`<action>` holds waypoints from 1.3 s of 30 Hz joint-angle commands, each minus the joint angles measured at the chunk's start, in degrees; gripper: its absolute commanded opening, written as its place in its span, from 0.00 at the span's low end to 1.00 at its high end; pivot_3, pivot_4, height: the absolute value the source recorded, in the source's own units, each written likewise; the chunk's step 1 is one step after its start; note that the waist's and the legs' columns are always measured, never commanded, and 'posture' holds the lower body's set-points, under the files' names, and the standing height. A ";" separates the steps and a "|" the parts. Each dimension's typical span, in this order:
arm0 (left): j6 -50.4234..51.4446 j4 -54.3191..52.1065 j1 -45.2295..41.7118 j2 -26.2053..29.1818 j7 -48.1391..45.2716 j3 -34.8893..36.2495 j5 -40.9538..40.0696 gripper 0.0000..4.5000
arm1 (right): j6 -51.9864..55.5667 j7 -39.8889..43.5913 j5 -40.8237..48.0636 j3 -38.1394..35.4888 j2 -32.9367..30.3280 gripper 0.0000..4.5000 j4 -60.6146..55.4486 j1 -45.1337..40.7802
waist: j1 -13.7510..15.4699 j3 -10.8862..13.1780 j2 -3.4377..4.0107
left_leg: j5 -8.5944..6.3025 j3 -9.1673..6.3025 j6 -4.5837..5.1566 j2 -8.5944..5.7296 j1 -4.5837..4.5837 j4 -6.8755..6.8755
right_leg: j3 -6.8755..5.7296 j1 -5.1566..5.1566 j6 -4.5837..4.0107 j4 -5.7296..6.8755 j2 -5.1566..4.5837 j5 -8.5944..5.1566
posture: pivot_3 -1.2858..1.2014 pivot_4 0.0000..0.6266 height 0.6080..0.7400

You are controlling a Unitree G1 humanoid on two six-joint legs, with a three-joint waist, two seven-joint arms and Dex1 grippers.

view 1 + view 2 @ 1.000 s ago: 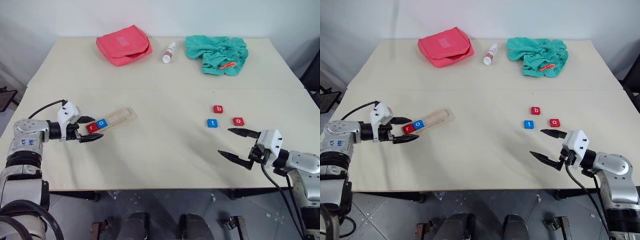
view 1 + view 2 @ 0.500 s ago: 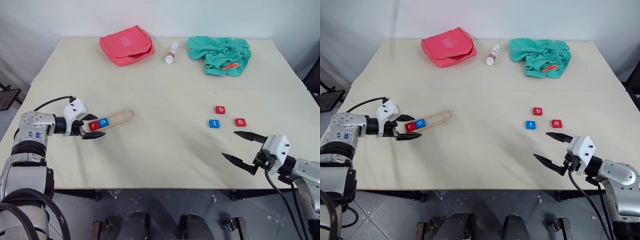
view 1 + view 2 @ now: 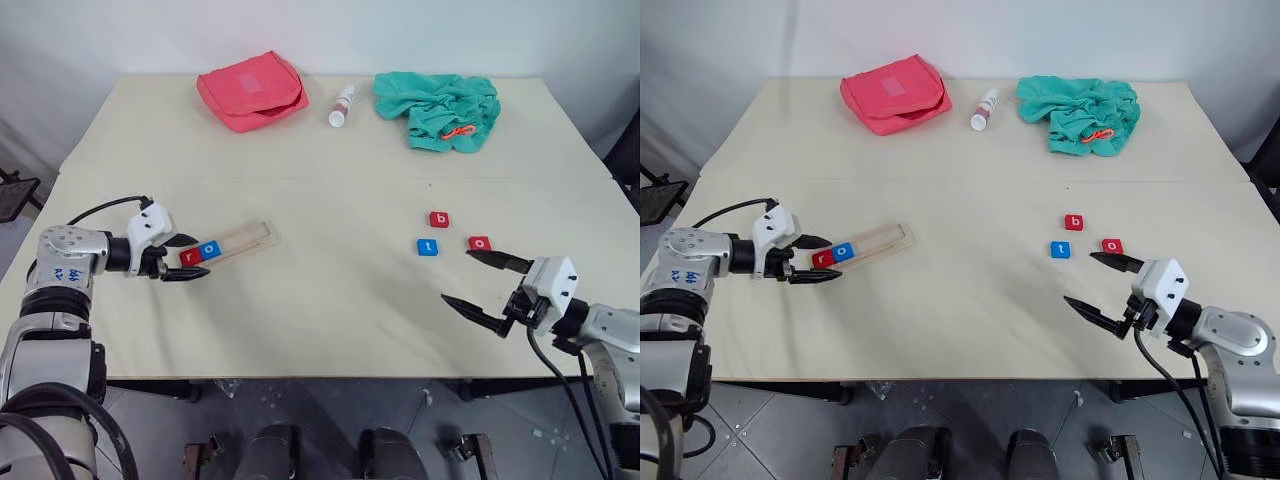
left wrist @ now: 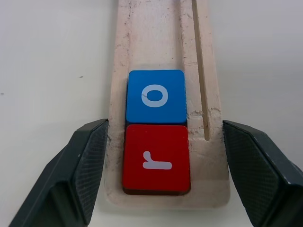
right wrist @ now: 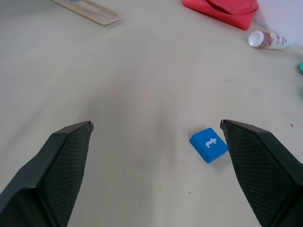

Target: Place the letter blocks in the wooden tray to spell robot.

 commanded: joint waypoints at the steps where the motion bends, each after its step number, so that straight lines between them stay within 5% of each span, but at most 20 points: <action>1: 1.28 -5.02 2.04 -1.35 -3.26 -0.74 -1.10 0.75 | 0.18 1.28 0.90 -0.40 -1.27 1.00 0.22 -0.65 | 0.15 0.00 0.00 | 0.00 -0.02 0.00 -0.01 -0.01 0.02 | 0.00 0.00 0.00 0.00 0.00 0.00 | 0.52 0.24 1.00; 16: 21.81 -38.58 4.45 -12.98 2.25 -7.16 -2.27 0.75 | -0.59 10.38 0.78 -1.29 -6.07 1.00 10.06 -3.06 | 1.33 0.03 -0.05 | 0.01 -0.04 0.02 -0.02 -0.13 0.14 | 0.01 0.02 0.00 -0.03 -0.01 0.00 | 0.52 0.24 1.00; 22: 27.15 -46.81 4.31 -18.24 4.63 -11.93 -1.46 0.75 | -1.80 10.26 0.93 -3.38 -6.58 1.00 11.19 -0.10 | 1.49 0.04 -0.06 | 0.01 -0.03 0.02 -0.01 -0.16 0.14 | 0.00 0.01 0.00 -0.09 0.00 0.00 | 0.52 0.24 1.00; 39: 36.03 -59.80 7.44 -21.67 11.17 -22.33 2.67 0.75 | -2.16 8.07 1.62 -9.59 -6.77 1.00 8.15 8.04 | 1.61 0.04 -0.06 | 0.02 -0.05 0.04 0.00 -0.19 0.15 | 0.02 0.18 0.00 -0.39 0.03 0.00 | 0.52 0.24 1.00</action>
